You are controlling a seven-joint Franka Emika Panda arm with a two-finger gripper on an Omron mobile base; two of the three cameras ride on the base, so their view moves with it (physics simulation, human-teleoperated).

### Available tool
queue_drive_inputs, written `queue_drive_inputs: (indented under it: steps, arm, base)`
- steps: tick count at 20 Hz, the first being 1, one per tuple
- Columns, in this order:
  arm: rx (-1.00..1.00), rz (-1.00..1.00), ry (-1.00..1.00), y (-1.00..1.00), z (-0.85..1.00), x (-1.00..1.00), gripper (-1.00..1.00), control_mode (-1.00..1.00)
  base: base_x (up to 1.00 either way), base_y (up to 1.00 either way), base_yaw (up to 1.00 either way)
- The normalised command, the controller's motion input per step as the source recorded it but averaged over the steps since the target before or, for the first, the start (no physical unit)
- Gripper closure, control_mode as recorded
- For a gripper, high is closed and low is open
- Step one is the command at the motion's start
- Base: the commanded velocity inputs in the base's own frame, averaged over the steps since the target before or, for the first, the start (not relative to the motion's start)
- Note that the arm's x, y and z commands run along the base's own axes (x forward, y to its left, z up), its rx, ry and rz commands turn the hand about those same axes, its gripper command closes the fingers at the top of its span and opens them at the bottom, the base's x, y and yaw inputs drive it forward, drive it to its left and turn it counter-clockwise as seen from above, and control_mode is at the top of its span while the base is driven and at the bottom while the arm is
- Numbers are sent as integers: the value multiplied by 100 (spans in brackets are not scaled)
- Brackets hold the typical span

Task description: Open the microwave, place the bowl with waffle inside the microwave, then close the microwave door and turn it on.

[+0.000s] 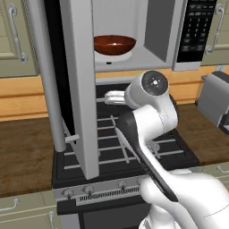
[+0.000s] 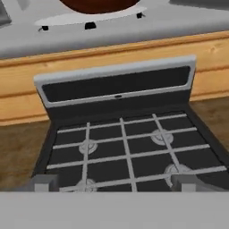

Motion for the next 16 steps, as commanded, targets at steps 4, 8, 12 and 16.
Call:
queue_drive_inputs:
  steps: [4,8,12,16]
  arm:
    - [-58,81,6,13,0,-77,-100,-100]
    - [-60,78,14,41,-1,-96,-100,-100]
    - [-58,47,18,93,-1,-94,-100,-100]
    - [-49,31,-1,8,-17,-100,-100,-100]
  base:
    - [0,0,0]
    - [0,0,0]
    - [0,0,0]
    - [0,0,0]
